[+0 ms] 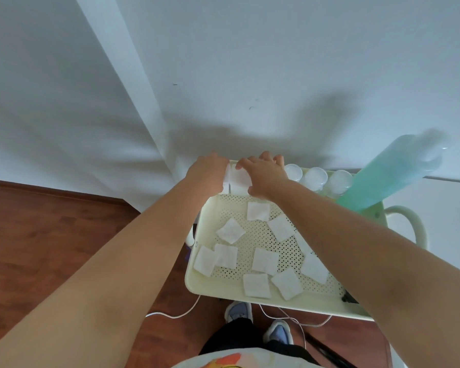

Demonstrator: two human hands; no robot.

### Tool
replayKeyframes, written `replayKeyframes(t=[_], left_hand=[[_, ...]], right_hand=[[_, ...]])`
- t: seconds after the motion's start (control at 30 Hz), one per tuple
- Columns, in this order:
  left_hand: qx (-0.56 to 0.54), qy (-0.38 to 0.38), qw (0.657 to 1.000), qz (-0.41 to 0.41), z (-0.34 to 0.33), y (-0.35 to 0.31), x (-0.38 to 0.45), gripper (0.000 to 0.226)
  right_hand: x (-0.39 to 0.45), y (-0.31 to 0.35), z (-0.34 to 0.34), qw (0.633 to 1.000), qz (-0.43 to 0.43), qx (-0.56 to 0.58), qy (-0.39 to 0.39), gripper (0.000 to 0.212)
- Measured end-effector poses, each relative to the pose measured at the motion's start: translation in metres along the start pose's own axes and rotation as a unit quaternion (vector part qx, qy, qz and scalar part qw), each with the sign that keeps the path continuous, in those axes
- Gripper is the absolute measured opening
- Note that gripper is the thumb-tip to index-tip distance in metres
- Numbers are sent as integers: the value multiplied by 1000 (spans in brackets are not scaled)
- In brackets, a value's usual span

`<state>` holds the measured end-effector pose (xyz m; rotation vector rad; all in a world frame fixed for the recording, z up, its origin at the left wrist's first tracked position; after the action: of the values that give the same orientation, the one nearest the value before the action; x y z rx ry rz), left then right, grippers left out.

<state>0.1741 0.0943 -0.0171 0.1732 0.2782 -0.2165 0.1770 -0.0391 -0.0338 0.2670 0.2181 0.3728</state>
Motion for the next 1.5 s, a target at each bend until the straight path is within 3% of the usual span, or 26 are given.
replayKeyframes(t=[0.37,0.43,0.53,0.6,0.67,0.8,0.93,1.07,1.23,1.4,1.43,1.5], left_hand=[[91,-14,996,-3,-7,-1,6,78],[106,-62,992,-1,-2,-5,-4,86],[26,-132,990,-32,-3,-14,-32,76],[2,-147,987,-68,-14,-23,-54,58],[11,-124,988,-87,-33,-35,-69,37],[20,56,998,-30,-77,-44,-74,16],[-84,62,994,45,-95,-42,-67,15],[-132,52,988,58,-103,-46,-66,31],[-289,111,944,117,-111,-40,-67,36],[-388,79,907,141,-106,-36,-69,21],[-430,77,887,148,-106,-35,-70,16],[-550,77,814,170,-106,-32,-74,9]], right_hand=[[-8,6,1,1000,13,-28,-1,67],[-24,14,8,997,50,-20,-58,59],[-62,15,12,966,111,58,-224,27],[-87,4,-4,960,52,150,-229,17],[-101,-11,-31,952,-82,244,-168,15],[-100,-43,-69,900,-276,324,-97,25],[-90,-64,-80,870,-339,342,-109,46],[-80,-57,-88,902,-315,281,-91,45],[-71,-42,-87,918,-296,252,-82,18],[-81,-37,-70,859,-276,412,-126,10],[-87,-37,-63,857,-268,419,-136,12],[-101,-39,-47,847,-258,441,-146,14]])
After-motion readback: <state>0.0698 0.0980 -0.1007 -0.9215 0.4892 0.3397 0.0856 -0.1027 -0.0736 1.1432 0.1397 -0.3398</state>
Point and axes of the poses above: each hand's wrist, its own x-axis towards the middle knuckle, its own z-axis out of the back of the hand, y = z × x, the point moved 5 cm from there along x, towards the middle knuckle, and after that the axes turned 11 degrees about x, right-handed, at the moved point
